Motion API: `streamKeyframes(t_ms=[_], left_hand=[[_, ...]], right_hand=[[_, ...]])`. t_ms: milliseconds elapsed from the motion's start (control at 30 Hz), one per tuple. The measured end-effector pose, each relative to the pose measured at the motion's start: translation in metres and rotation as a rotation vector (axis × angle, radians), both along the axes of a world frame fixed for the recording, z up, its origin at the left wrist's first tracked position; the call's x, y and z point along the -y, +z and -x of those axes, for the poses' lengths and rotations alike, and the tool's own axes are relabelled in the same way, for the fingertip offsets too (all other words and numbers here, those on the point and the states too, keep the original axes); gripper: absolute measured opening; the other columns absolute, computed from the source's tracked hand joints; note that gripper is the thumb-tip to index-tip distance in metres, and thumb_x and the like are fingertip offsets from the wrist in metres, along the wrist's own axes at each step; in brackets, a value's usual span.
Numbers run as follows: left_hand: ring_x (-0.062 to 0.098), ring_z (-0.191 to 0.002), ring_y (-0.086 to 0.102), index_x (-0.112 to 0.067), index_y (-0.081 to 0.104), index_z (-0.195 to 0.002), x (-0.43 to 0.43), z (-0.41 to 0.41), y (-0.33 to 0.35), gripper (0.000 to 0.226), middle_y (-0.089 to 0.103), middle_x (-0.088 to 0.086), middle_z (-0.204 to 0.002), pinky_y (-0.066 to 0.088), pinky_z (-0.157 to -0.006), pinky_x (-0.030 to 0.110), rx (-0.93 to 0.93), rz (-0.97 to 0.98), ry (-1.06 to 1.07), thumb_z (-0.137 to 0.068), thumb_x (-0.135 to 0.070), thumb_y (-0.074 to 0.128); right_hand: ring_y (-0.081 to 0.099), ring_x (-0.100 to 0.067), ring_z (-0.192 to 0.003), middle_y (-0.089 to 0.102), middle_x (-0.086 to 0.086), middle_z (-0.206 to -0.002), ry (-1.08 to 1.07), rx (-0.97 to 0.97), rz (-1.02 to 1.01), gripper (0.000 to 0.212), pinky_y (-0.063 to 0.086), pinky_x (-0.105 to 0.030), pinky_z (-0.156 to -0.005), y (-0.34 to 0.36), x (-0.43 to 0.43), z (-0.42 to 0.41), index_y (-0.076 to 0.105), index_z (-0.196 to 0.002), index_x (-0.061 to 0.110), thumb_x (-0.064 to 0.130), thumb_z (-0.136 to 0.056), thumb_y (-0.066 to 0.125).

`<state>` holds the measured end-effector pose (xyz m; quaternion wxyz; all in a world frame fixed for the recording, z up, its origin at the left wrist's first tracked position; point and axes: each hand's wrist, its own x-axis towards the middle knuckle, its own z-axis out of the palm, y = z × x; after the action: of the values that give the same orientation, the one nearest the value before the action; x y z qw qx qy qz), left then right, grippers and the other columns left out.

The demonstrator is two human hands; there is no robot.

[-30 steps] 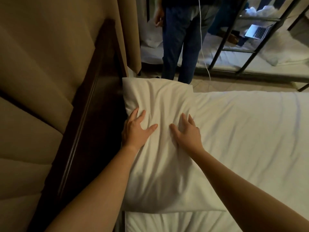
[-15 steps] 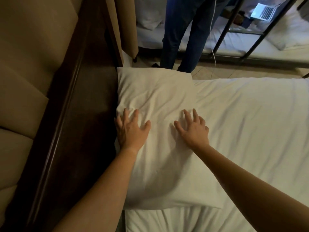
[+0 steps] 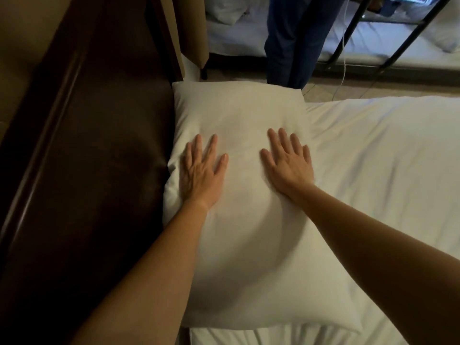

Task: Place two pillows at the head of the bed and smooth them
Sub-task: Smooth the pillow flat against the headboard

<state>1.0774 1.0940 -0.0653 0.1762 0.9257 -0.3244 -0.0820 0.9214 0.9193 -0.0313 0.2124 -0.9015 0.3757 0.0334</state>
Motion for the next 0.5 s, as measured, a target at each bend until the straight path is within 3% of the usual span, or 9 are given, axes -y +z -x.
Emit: streamKeyframes(t_ms=[167, 300, 500], left_hand=[[0.030, -0.163, 0.006, -0.043, 0.017, -0.168, -0.006, 0.002, -0.012, 0.070, 0.008, 0.002, -0.178, 0.005, -0.133, 0.045, 0.001, -0.016, 0.037, -0.103, -0.068, 0.023], [0.030, -0.162, 0.009, -0.045, 0.021, -0.167, 0.002, 0.001, 0.005, 0.069, 0.012, 0.001, -0.178, 0.008, -0.132, 0.048, -0.020, -0.042, 0.081, -0.103, -0.069, 0.030], [0.025, -0.164, -0.004, -0.042, 0.014, -0.168, 0.046, -0.018, 0.048, 0.065, 0.001, -0.001, -0.179, 0.002, -0.133, 0.046, 0.064, 0.056, 0.022, -0.108, -0.061, 0.029]], right_hand=[[-0.002, -0.029, -0.165, -0.002, 0.008, -0.179, -0.235, -0.145, -0.109, 0.074, 0.004, -0.055, -0.131, -0.021, 0.016, 0.043, -0.003, -0.169, 0.044, 0.074, -0.103, 0.013], [0.001, -0.034, -0.164, 0.003, 0.001, -0.179, -0.300, -0.164, -0.106, 0.079, 0.006, -0.057, -0.130, -0.011, 0.025, 0.050, 0.004, -0.171, 0.034, 0.072, -0.103, 0.014], [-0.006, -0.031, -0.164, -0.008, -0.001, -0.179, -0.100, 0.052, -0.006, 0.074, 0.001, -0.053, -0.132, 0.009, 0.031, -0.014, -0.005, -0.170, 0.039, 0.071, -0.107, 0.016]])
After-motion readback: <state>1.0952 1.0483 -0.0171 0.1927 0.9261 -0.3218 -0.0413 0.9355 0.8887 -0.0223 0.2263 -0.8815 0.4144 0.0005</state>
